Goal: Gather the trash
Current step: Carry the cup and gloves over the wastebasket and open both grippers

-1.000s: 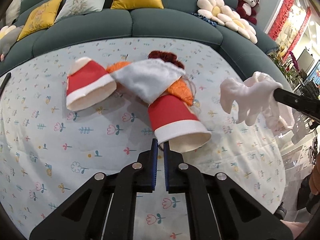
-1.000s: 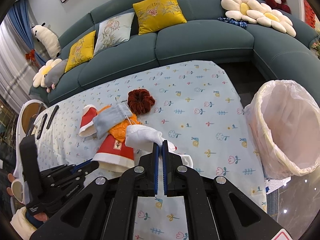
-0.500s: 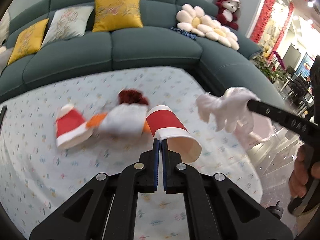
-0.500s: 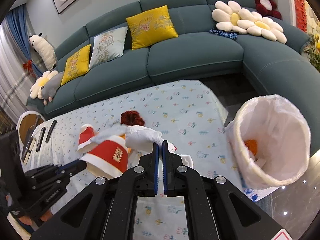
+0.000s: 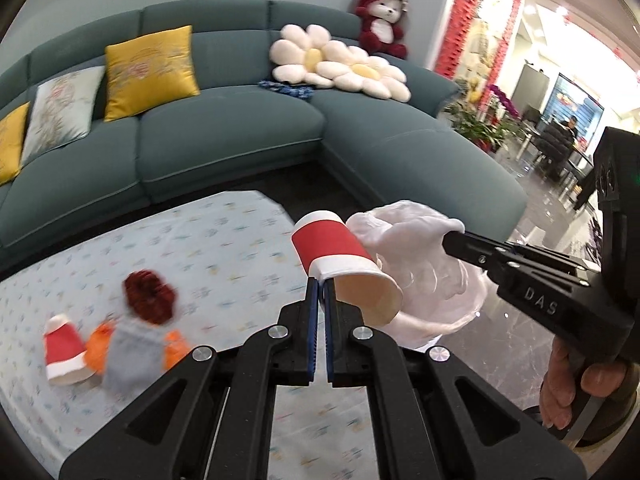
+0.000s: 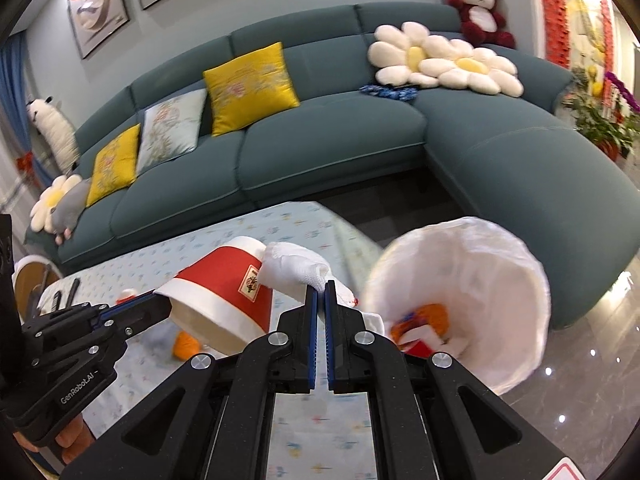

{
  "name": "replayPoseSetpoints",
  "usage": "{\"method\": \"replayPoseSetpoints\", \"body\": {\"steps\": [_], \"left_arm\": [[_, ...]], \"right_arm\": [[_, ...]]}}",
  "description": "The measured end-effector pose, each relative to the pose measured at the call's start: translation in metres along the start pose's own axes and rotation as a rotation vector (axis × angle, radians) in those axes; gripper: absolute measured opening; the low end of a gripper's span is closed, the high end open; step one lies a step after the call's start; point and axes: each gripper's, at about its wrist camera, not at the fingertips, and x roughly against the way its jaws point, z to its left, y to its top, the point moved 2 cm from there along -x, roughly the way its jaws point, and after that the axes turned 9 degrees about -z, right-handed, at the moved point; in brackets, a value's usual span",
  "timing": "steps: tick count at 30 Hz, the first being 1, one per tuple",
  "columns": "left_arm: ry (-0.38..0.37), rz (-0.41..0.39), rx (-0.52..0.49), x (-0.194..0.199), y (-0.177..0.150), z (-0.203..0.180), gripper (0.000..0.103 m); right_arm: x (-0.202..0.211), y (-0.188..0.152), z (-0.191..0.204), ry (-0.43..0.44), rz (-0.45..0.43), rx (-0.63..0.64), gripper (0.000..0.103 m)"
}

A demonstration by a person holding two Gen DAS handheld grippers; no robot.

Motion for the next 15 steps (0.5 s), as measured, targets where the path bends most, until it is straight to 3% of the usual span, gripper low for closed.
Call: {"method": "replayPoseSetpoints", "body": {"steps": [15], "left_arm": [[-0.124,0.045,-0.043,-0.068,0.013,-0.079,0.003]], "right_arm": [[-0.002,-0.003,-0.086,-0.152,0.014,-0.053,0.003]]}}
